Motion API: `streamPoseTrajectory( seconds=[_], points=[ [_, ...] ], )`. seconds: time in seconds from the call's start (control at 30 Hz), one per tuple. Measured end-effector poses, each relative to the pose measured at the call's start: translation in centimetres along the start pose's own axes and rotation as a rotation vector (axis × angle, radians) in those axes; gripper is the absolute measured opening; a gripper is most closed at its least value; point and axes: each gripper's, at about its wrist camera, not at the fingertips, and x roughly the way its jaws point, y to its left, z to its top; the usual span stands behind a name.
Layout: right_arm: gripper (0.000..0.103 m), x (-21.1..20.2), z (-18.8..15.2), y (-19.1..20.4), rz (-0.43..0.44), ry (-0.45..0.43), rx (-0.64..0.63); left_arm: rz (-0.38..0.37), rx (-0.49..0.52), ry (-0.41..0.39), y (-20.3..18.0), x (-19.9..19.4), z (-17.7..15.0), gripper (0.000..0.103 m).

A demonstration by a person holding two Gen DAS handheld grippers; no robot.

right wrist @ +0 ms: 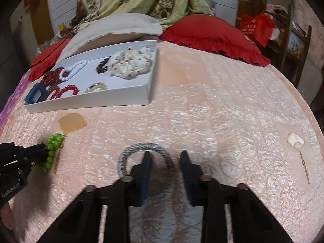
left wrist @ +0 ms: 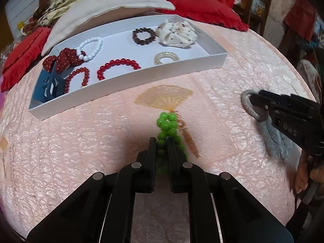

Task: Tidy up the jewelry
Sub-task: 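Grasp the green bead bracelet with the left tool while the right tool grasps the silver mesh bracelet, then lower both bracelets into the white tray and open both tools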

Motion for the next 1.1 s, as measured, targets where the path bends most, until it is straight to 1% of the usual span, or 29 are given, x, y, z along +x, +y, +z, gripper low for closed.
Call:
streamPoseTrajectory(
  seconds=[0.03,0.07,0.1,0.23,0.53,0.67,0.77,0.87,1.03,1.1],
  points=[
    [0.009,0.0,0.1,-0.1,0.009,0.002,0.005,-0.003,-0.002,-0.003,0.0,-0.3,0.0,0.008],
    [0.007,-0.1,0.2,-0.1,0.032,0.004,0.019,-0.004,-0.006,-0.011,0.0,-0.9,0.0,0.008],
    [0.007,-0.3,0.3,-0.4,0.061,0.005,0.041,-0.006,-0.010,-0.021,0.0,-1.5,-0.1,0.008],
    [0.007,-2.0,0.5,-0.2,0.085,-0.030,0.061,-0.017,-0.026,-0.075,0.5,-5.0,-0.1,0.008],
    [0.007,-7.3,1.2,1.3,0.123,-0.111,0.034,-0.022,-0.073,-0.202,2.4,-13.0,-0.1,0.008],
    [0.007,-8.6,1.7,2.0,0.133,-0.130,0.017,-0.030,-0.077,-0.225,3.2,-15.0,0.5,0.008],
    [0.007,-9.1,2.4,2.5,0.142,-0.139,0.002,-0.033,-0.084,-0.229,4.1,-16.0,1.4,0.008],
    [0.007,-9.1,3.5,2.9,0.161,-0.140,-0.003,-0.008,-0.074,-0.234,4.8,-16.2,2.8,0.008],
    [0.007,-7.9,6.1,3.6,0.182,-0.136,-0.009,0.059,-0.048,-0.224,5.8,-14.5,6.5,0.008],
    [0.007,-7.0,7.1,4.0,0.175,-0.134,-0.021,0.064,-0.049,-0.213,6.2,-13.4,8.2,0.008]
  ],
)
